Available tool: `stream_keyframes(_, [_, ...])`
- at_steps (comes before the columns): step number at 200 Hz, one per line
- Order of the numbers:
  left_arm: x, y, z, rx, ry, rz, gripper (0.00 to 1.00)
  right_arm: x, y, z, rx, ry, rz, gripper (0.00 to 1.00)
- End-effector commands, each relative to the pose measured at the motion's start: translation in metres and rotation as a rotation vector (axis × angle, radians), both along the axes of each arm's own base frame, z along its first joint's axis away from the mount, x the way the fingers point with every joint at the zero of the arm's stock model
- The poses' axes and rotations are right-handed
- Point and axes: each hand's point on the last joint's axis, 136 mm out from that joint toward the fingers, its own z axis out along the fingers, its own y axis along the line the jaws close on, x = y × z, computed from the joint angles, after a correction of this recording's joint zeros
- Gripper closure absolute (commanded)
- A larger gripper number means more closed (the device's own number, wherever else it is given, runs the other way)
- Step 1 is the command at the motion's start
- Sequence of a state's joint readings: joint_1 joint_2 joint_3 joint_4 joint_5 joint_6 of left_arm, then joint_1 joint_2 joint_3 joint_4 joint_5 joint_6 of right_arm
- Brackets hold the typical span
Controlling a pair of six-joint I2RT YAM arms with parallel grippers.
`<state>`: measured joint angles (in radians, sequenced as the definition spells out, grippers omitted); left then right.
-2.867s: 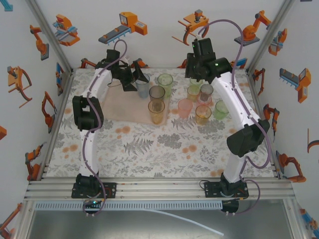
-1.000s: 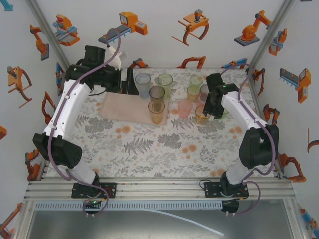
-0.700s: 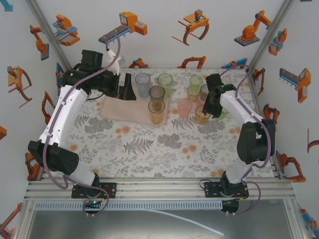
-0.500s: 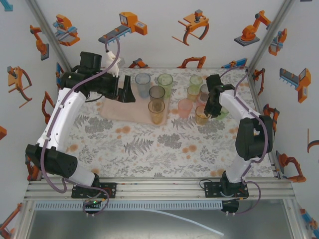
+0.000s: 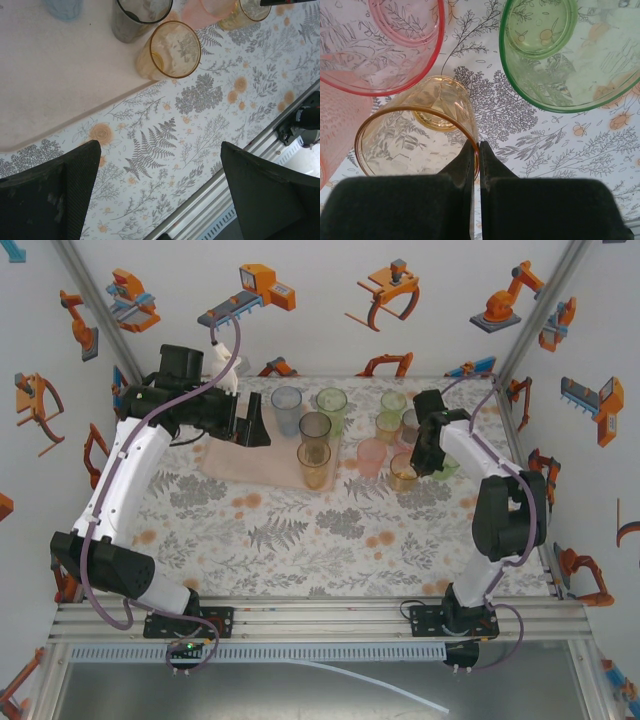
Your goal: Place the glasses into the tray
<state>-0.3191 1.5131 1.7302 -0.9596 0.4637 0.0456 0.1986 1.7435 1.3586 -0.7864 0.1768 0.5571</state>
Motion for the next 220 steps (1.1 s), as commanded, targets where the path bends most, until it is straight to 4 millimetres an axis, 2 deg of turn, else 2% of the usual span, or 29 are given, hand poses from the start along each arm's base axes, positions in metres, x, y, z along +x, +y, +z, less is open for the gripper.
stream_keyframes(1, [-0.002,-0.004,0.02,-0.009,-0.061,-0.019,0.03,-0.01,-0.008,0.021,-0.036,-0.014,0.02,1.0])
stream_keyframes(66, [0.01,-0.014,0.022,0.005,-0.033,-0.018,0.03,-0.032,-0.004,0.056,-0.015,-0.065,0.052,1.0])
stream_keyframes(106, [0.018,-0.033,0.019,-0.022,-0.004,-0.058,0.03,-0.048,0.019,0.1,-0.042,-0.133,0.122,1.0])
stream_keyframes(132, [0.019,-0.048,0.015,-0.031,0.034,-0.092,0.03,-0.061,0.05,0.138,-0.066,-0.194,0.198,1.0])
stream_keyframes(154, [0.019,-0.06,0.012,-0.029,0.04,-0.123,0.03,-0.069,0.08,0.161,-0.071,-0.248,0.259,1.0])
stream_keyframes(197, [0.001,-0.082,0.008,0.002,0.041,-0.201,0.0,-0.071,0.141,0.184,-0.059,-0.323,0.357,1.0])
stream_keyframes(220, [-0.01,-0.088,0.006,0.001,0.053,-0.221,0.03,-0.068,0.169,0.19,-0.058,-0.35,0.401,1.0])
